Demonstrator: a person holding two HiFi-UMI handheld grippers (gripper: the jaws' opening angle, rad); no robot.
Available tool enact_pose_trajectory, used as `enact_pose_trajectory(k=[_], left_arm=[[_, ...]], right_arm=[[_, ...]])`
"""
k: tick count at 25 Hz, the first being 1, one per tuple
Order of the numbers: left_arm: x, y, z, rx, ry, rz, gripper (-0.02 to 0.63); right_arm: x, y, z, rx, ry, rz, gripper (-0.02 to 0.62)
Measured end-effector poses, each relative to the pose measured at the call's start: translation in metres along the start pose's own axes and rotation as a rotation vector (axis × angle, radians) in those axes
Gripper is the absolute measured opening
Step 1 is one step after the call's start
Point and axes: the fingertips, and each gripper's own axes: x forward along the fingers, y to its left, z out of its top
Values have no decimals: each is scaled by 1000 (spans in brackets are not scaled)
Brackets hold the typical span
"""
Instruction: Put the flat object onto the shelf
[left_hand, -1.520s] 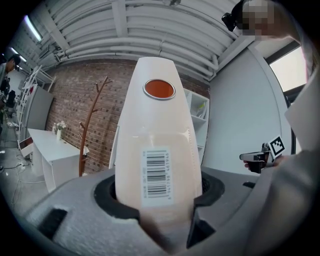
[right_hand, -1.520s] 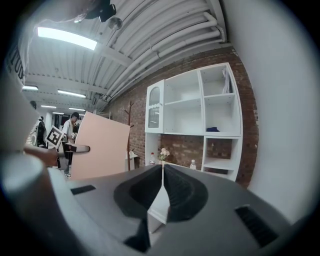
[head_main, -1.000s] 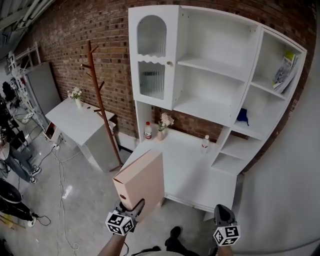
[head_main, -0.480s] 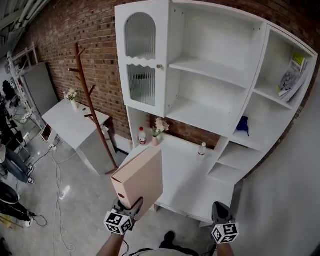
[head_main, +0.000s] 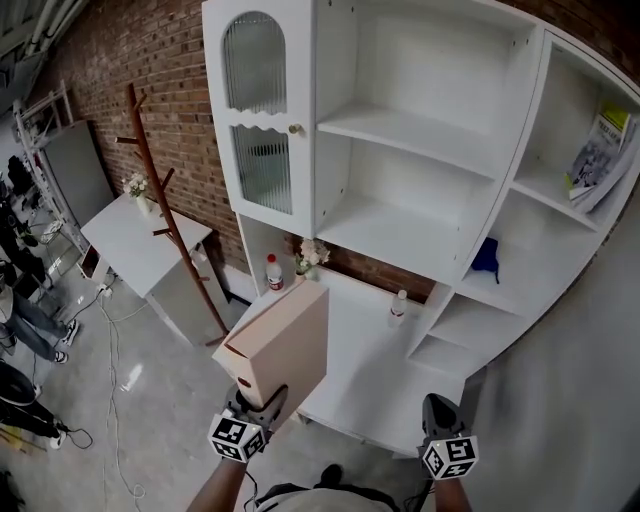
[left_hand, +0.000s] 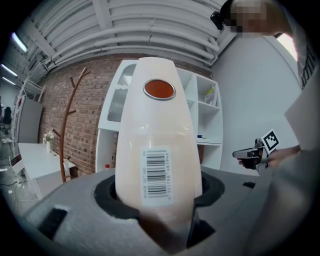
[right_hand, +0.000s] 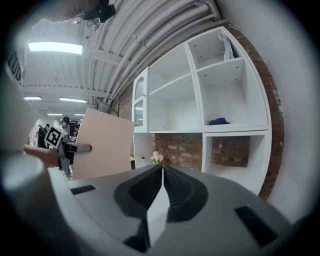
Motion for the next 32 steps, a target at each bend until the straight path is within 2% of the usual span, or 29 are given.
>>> enact_pose_trajectory(k=[7, 13, 19, 28, 32], left_arm=[[39, -8, 25, 105, 22, -19, 276], [65, 3, 46, 168, 30, -29, 275], [85, 8, 86, 380, -20, -61, 275], [119, 4, 134, 572, -35, -148, 275], [134, -5, 154, 695, -38, -181, 275]], right_arm=[[23, -20, 5, 13, -2, 11, 31], [32, -25, 7, 23, 7, 5, 31], [37, -24, 17, 19, -8, -33, 31], [45, -10, 37, 8, -42, -89, 31], [52, -5, 43, 7, -50, -98, 31]])
